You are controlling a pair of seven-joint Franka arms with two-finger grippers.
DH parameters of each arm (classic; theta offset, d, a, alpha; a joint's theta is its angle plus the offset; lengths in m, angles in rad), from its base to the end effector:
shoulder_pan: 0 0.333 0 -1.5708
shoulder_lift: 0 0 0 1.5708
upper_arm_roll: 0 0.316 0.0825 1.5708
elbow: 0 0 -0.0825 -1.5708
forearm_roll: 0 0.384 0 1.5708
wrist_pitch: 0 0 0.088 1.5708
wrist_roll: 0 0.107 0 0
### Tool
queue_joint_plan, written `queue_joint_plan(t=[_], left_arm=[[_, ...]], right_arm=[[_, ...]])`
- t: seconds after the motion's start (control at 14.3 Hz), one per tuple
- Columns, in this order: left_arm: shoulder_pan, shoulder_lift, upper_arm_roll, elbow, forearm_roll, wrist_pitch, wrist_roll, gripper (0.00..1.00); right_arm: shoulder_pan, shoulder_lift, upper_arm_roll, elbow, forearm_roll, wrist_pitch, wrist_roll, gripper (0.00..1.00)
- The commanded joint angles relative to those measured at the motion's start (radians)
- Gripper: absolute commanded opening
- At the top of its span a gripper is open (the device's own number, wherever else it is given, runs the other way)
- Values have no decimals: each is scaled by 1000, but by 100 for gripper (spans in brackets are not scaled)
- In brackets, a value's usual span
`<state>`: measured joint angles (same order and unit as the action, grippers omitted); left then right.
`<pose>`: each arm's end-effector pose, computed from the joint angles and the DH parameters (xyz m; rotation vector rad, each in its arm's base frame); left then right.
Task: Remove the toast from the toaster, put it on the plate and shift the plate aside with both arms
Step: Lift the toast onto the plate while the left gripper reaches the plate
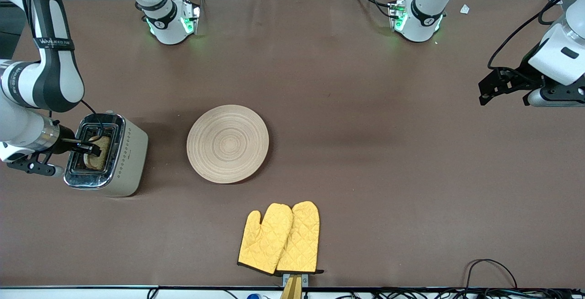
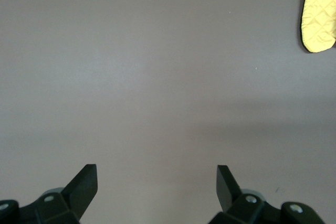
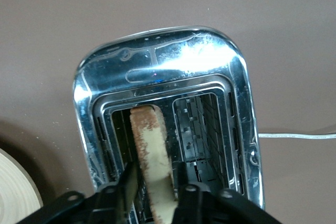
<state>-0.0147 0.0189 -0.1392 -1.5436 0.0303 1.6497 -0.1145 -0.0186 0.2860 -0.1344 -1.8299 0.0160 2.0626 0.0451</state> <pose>0.5626 -0.0834 0.6343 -3.1220 0.0630 -0.1411 0.6151 -0.0890 0.3743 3.1035 -0.3139 -0.0809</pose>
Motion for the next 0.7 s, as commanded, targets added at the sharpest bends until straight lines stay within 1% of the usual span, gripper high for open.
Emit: queue_joint_plan(t=[0.0,0.07,0.21,0.35,0.42,0.49,0.56,0.63], left_arm=[[2,6,0,16,-6,-13,16,100],[2,6,0,16,-6,-13,15,100],[2,6,0,16,-6,-13,16,100],[2,6,0,16,-6,-11,16,100],[2,6,0,16,-6,-11,16,100],[2,6,0,16,-6,-13,16,100],[2,6,0,16,-6,-11,16,100],[2,6,0,16,-6,-13,16,100]], right_arm=[[-35,4,10,18,9,-9,-74,1],[-30,-4,10,38,9,-33,-86,1],[-21,-33,16,134,7,-180,-125,1],[34,-44,19,257,6,-367,-108,1],[76,-45,21,305,4,-430,-73,1],[130,-45,21,329,4,-467,12,1],[187,-45,22,330,9,-464,119,2],[228,-41,24,322,22,-454,171,2]])
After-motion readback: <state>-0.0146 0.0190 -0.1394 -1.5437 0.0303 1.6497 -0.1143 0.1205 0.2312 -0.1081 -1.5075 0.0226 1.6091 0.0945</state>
